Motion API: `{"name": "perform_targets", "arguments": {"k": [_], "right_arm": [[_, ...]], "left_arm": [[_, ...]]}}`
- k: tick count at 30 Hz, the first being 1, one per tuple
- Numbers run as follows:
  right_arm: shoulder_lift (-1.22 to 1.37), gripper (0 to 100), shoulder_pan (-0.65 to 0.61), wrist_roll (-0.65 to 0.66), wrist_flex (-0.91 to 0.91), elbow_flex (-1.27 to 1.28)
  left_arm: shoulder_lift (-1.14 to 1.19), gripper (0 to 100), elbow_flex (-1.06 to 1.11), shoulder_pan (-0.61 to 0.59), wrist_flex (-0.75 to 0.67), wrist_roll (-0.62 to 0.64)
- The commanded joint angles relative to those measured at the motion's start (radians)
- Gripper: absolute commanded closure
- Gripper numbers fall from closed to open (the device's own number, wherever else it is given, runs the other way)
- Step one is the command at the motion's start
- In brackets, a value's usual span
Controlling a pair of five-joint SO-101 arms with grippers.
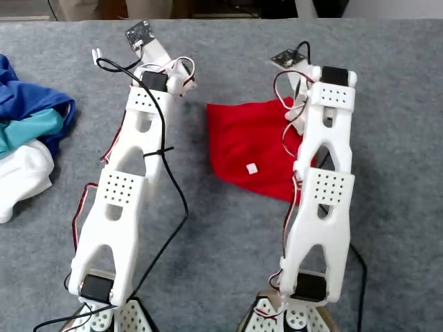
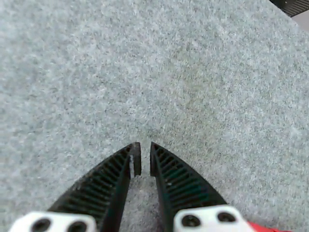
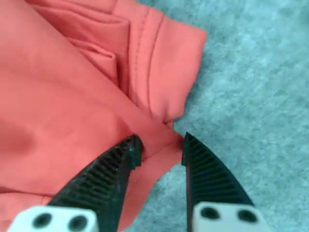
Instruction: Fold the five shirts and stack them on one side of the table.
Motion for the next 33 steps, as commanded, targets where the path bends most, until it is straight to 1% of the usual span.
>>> {"name": "perform_targets", "arguments": {"k": [1,3,8,21,33], "right_arm": [[0.004,84.0,-0.005,0.003,0.012,-0.062],[0.010,86.4,-0.008,0.003,0.011,-0.065],[0.028,99.5,-0.008,-0.020,0.011,-0.070],[-0.114,99.3,-0.021,-0.026,0.005,-0.073],[-0.154,99.2,-0.068,-0.008,-0.055,-0.180]], "left_arm": [[-0.018,95,-0.003,0.011,0.002,-0.011],[-0.018,95,-0.003,0.011,0.002,-0.011],[-0.018,95,-0.003,0.011,0.002,-0.011],[-0.018,95,-0.003,0.011,0.002,-0.011],[-0.018,95,-0.003,0.011,0.003,-0.011]]}}
